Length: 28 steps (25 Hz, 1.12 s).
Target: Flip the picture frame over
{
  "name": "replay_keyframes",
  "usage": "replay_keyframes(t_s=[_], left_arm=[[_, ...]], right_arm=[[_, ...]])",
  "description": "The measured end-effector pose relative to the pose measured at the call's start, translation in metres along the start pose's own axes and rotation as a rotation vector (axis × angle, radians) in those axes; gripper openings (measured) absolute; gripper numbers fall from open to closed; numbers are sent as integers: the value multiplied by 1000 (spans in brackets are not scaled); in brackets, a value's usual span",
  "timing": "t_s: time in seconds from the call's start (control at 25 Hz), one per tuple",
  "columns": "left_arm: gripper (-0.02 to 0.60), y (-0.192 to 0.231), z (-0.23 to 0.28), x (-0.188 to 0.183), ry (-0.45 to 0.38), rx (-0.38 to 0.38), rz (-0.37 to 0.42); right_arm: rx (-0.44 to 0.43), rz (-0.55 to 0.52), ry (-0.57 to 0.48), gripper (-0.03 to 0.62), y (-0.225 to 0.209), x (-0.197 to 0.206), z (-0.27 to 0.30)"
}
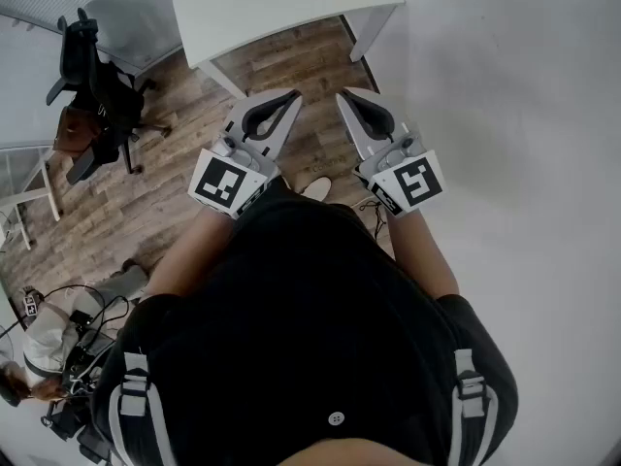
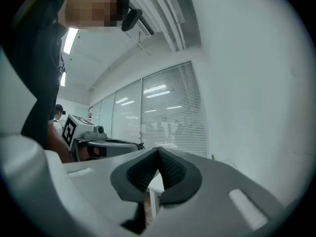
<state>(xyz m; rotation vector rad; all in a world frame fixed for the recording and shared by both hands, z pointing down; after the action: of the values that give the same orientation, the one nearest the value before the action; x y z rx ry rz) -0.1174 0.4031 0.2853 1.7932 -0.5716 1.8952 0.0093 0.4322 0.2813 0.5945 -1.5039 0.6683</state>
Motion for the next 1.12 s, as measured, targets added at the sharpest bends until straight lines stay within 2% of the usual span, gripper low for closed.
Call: replay_keyframes(t_s=[0.32,0.68,0.8,0.84,0.88,0.92,1.12], left_arm=[[9,-16,0,11,14,-2,-6],[11,-11,-2,14,22,-23,13],[47,-8,2,14,20,-31,13],[68,-7,2,14,21,-32,13],[88,-6,2,14,23,-33,13],[103,-5,2,14,24,-34,15],[160,3,3,14,28,-37,5]], right_arm=[[1,30,8,9,-3,13,-16],[4,48,-5,11,-10,13,-17],[11,33,3,12,-15,12,-18],[10,30,8,66,-16,11,-17],[8,31,12,148,-16,11,-16],[6,33,16,172,-17,11,-16],[7,31,27,204,-19,8,-10]])
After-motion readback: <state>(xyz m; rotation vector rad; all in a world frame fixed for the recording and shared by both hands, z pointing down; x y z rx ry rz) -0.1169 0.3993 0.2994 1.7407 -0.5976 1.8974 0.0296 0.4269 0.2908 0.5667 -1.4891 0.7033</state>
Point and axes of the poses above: the fingertips, and each gripper's own axes: z forward along the fingers, y to its left, x out of its underside, the point moved 5 cm from there along -z, backward along the fingers, and after that the axes turned 9 degrees about -x, right-handed, at the moved point
